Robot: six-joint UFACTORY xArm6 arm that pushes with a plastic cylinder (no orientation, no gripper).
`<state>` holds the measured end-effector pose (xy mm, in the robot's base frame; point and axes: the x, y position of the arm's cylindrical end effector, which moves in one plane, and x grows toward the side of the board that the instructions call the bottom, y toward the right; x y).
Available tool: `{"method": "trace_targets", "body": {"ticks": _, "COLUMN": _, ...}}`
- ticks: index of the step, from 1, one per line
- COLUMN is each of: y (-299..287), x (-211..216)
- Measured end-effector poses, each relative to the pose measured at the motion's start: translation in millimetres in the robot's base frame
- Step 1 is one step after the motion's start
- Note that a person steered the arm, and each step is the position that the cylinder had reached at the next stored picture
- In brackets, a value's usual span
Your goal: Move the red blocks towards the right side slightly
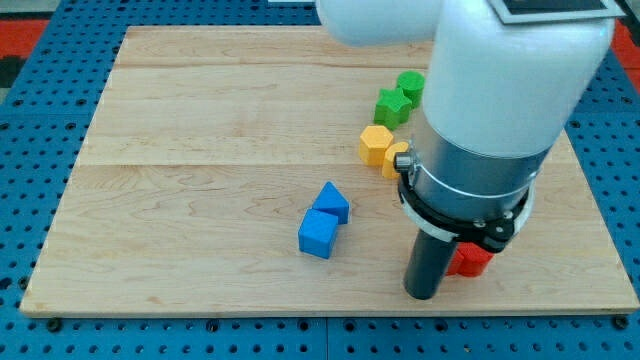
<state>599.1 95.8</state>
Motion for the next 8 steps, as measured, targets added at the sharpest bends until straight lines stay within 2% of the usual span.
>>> {"method": "trace_targets", "body": {"ticks": 2, "y": 30.6, "x": -0.3}}
{"method": "trace_targets", "body": {"ticks": 5, "y": 34.4, "x": -8.0}}
{"method": "trace_targets", "body": {"ticks": 6, "y": 58.7, "x": -4.4}}
{"method": "trace_targets", "body": {"ticks": 7, "y": 118.1, "x": -4.5}}
{"method": "trace_targets", "body": {"ticks": 8, "y": 118.1, "x": -4.8}}
